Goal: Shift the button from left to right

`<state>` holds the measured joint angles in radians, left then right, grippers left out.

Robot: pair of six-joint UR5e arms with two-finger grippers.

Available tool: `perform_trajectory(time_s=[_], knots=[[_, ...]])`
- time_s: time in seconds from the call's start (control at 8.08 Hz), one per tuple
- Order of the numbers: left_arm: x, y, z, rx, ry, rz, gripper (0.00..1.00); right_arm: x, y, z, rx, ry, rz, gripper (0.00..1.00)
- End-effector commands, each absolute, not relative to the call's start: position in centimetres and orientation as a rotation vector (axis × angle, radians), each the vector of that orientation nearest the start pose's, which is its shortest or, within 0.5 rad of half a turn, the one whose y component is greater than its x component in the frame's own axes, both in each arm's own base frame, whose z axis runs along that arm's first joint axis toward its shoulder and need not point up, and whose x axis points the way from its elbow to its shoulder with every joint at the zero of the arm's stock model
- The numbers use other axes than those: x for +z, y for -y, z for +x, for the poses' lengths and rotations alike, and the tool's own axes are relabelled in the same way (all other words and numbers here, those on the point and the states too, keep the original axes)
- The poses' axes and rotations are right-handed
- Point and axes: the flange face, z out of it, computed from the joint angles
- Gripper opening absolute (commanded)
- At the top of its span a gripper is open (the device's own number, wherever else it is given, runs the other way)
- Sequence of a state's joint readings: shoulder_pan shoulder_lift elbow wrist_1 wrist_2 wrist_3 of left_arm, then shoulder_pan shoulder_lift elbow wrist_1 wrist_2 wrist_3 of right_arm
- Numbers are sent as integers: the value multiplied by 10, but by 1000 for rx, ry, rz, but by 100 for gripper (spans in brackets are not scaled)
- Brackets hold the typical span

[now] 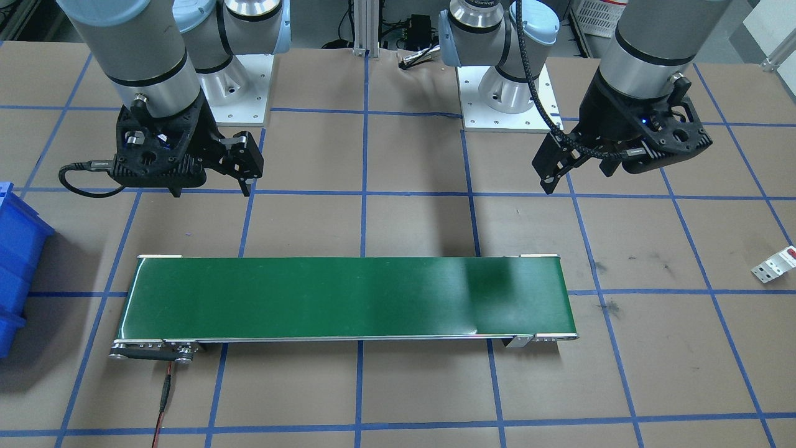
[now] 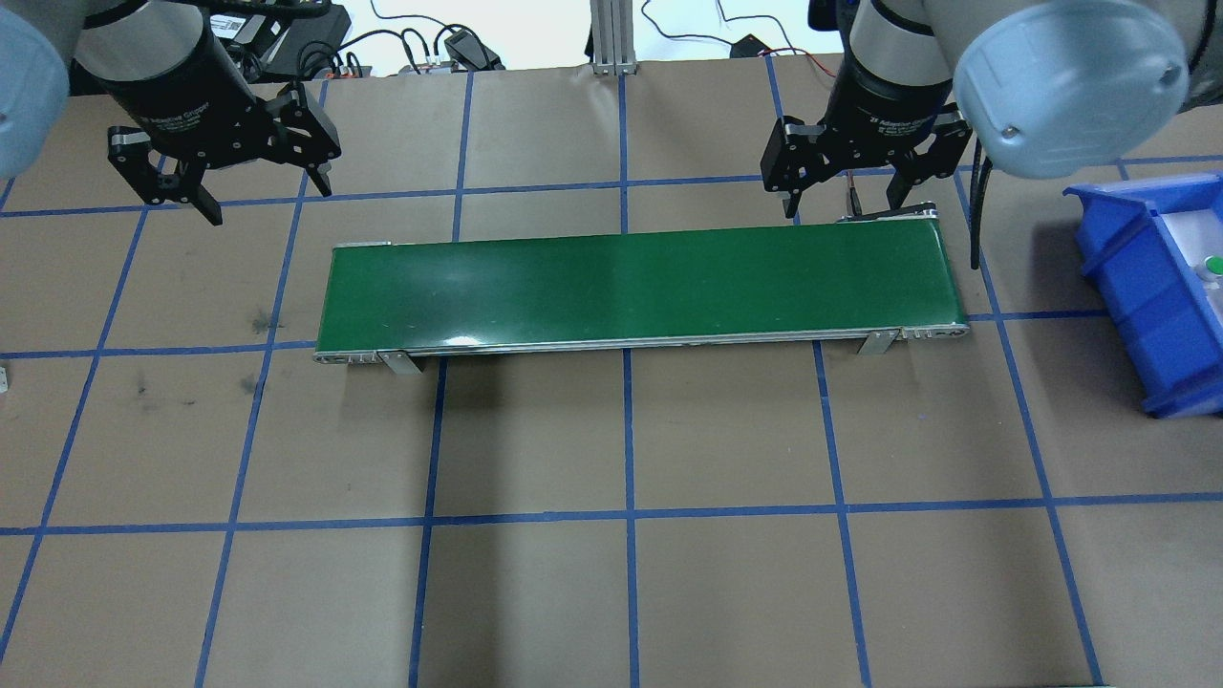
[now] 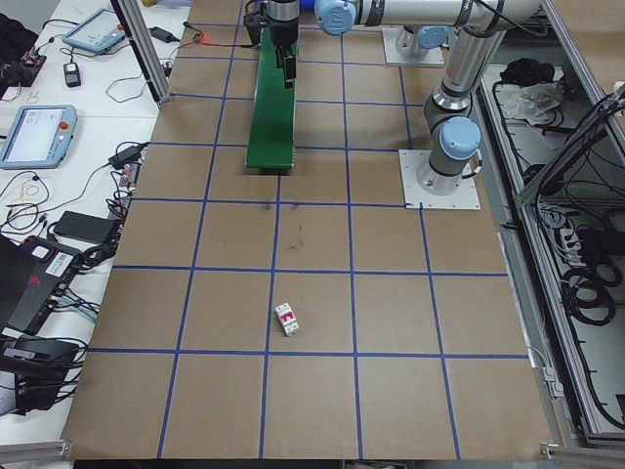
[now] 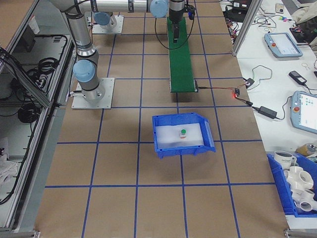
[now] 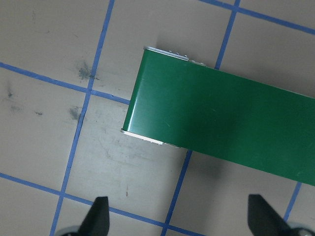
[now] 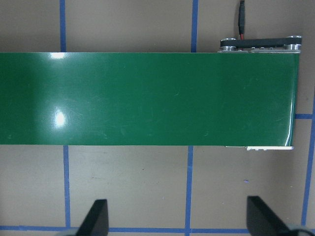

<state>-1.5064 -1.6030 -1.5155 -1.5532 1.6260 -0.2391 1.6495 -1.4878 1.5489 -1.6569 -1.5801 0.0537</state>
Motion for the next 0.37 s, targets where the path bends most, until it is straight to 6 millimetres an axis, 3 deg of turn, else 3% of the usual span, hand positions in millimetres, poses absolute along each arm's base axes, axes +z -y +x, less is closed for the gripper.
perform_trajectory(time_s=[0.0,0.25], knots=[[501,517,-95,-71,-3054,-464,100,461,518,172,-33,-3159,-82,100],[501,517,-95,-71,-3053,-464,100,459,517,172,-9,-3160,-82,100]])
